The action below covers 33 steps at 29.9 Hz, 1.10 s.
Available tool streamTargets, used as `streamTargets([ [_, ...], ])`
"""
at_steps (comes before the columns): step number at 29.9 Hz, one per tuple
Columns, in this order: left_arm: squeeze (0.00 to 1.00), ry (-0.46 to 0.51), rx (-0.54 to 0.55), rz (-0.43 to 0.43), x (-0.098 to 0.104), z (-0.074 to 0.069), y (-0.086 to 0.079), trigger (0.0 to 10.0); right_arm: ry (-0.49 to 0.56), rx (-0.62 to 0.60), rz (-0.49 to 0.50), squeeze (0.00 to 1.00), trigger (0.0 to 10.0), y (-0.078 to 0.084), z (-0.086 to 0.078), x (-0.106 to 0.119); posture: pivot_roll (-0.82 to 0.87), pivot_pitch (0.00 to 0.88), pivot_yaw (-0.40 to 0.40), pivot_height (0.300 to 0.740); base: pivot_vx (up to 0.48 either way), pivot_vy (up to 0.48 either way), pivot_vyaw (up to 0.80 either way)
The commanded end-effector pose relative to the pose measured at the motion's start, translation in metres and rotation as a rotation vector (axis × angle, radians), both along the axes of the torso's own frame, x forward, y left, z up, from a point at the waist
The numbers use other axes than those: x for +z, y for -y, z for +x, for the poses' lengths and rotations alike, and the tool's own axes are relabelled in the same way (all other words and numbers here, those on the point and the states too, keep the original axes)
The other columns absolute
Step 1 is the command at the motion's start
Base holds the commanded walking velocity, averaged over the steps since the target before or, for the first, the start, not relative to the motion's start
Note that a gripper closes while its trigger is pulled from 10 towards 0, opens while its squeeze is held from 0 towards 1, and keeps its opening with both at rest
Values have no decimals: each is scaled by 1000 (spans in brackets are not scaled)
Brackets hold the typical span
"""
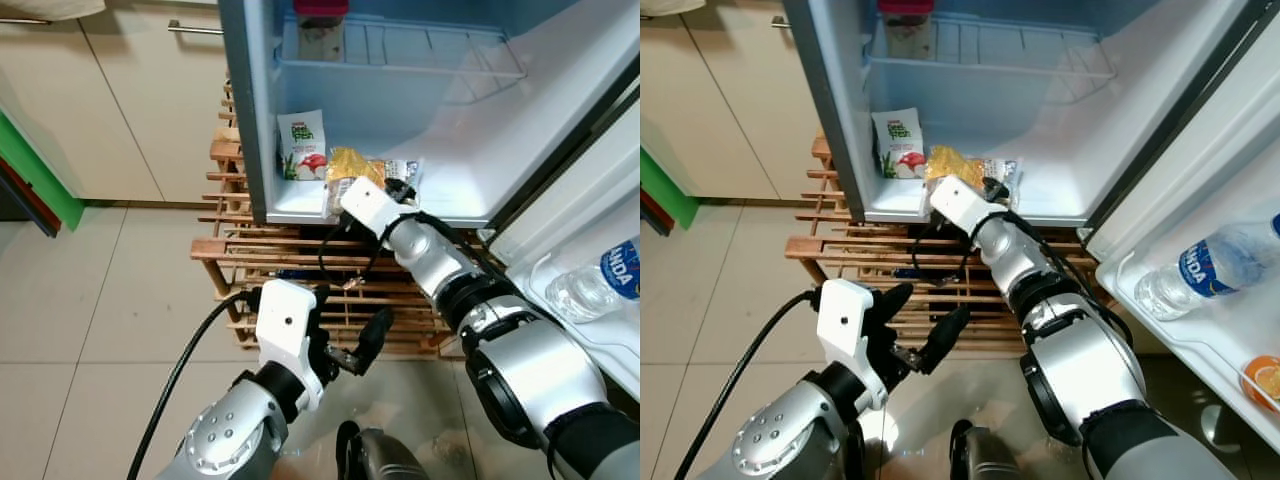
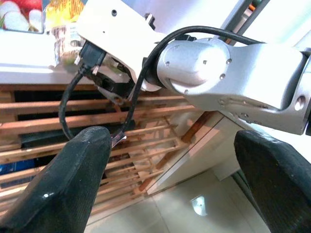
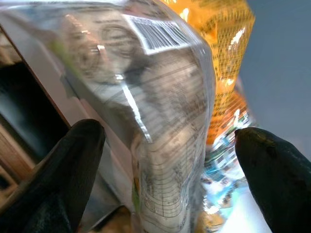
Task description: Restocking fridge
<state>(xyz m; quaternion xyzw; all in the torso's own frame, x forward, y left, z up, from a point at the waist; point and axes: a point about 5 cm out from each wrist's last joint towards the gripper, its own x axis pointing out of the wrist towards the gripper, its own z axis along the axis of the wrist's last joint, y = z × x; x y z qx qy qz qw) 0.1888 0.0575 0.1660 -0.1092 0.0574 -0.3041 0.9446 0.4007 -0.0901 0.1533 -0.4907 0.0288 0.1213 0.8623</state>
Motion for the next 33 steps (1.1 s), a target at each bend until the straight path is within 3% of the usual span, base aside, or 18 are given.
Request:
streamTargets([
  [1, 0, -29, -9, -4, -5, -3, 4, 10000, 173, -105, -34, 0, 10000, 27, 11, 29, 23, 252, -76, 740, 0, 0, 0],
  [6, 0, -28, -12, -7, -5, -3, 5, 10000, 244, -88, -66, 0, 10000, 25, 12, 38, 23, 248, -78, 740, 0, 0, 0],
  [7, 0, -29, -13, -8, -5, -3, 5, 10000, 234, -101, -17, 0, 10000, 26, 12, 39, 23, 248, -78, 740, 0, 0, 0],
  [8, 0, -33, -18, -11, -6, -4, 6, 10000, 157, -142, 158, 0, 10000, 29, 13, 38, 20, 241, -80, 740, 0, 0, 0],
  [9, 0, -33, -18, -11, -6, -4, 6, 10000, 157, -142, 158, 0, 10000, 29, 13, 38, 20, 241, -80, 740, 0, 0, 0],
  [10, 0, -38, -20, -15, -7, -4, 7, 10000, 66, -175, 339, 0, 10000, 29, 13, 34, 16, 231, -85, 740, 0, 0, 0],
  [11, 0, -38, -20, -15, -7, -4, 7, 10000, 66, -175, 339, 0, 10000, 29, 13, 34, 16, 231, -85, 740, 0, 0, 0],
  [15, 0, -40, -24, -19, -8, -2, 7, 10000, 13, -123, 553, 0, 10000, 18, 14, 42, 6, 215, -85, 740, 0, 0, 0],
  [17, 0, -40, -25, -20, -8, -2, 7, 10000, 22, -100, 562, 0, 10000, 14, 14, 45, 0, 209, -84, 740, 0, 0, 0],
  [22, 0, -46, -27, -28, -10, 1, 8, 10000, -70, -72, 636, 0, 10000, 7, 10, 33, -8, 194, -86, 740, 0, 0, 0],
  [28, 0, -40, -11, -26, -12, 6, 4, 10000, -334, -123, 960, 0, 10000, -3, -6, -8, -20, 175, -85, 740, 0, 0, 0],
  [33, 0, -45, -21, -30, -13, 8, 6, 10000, -394, -210, 1067, 0, 10000, 13, -6, -15, -27, 172, -81, 740, 0, 0, 0],
])
